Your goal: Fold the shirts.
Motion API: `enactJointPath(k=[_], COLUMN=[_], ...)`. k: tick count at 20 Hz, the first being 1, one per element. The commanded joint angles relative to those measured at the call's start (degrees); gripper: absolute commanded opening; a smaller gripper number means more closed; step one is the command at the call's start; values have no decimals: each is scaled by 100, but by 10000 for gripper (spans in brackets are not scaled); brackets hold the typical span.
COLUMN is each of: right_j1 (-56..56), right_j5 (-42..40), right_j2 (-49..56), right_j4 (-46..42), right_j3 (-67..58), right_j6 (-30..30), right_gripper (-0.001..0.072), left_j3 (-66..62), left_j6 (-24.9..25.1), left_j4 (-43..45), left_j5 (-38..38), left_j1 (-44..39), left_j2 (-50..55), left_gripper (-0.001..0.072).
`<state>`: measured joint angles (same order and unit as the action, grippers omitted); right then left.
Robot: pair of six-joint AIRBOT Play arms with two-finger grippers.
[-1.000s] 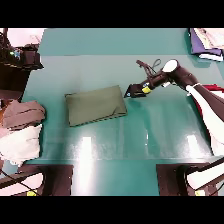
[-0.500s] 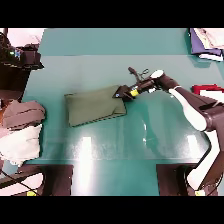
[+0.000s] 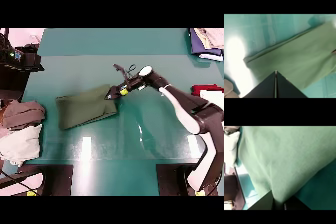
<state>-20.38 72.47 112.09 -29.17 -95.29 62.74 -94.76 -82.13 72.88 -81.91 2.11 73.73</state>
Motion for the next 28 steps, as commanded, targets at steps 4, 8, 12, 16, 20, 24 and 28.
enactJointPath(k=[4, 8, 12, 16, 20, 24, 28], right_j1=[1891, 3950, 5768, 6730, 6918, 6918, 6918], right_j5=[-131, -575, -866, -1283, -1478, -785, -334], right_j2=[-1867, -3080, -3637, -3799, -3801, -3803, -4061], right_j4=[-1259, -1453, -1429, -1388, -1388, -1528, -2470], right_j3=[1325, 2090, 2173, 2155, 1888, 1010, 756], right_j6=[317, 343, 356, 450, 450, 704, 1344], right_gripper=[18, 18, 18, 18, 17, 17, 17], left_j3=[2, 4, 15, 20, 20, 20, 20], left_j6=[7, -9, -44, -44, -48, -46, -39], left_j4=[-2, -26, -74, -74, -107, -109, -105], left_j5=[-168, -138, 42, 256, 302, 302, 289], left_j1=[-4, -7, -256, -625, -785, -785, -785], left_j2=[-4, 7, 9, 31, 31, 31, 31], left_gripper=[32, 32, 31, 32, 31, 32, 32])
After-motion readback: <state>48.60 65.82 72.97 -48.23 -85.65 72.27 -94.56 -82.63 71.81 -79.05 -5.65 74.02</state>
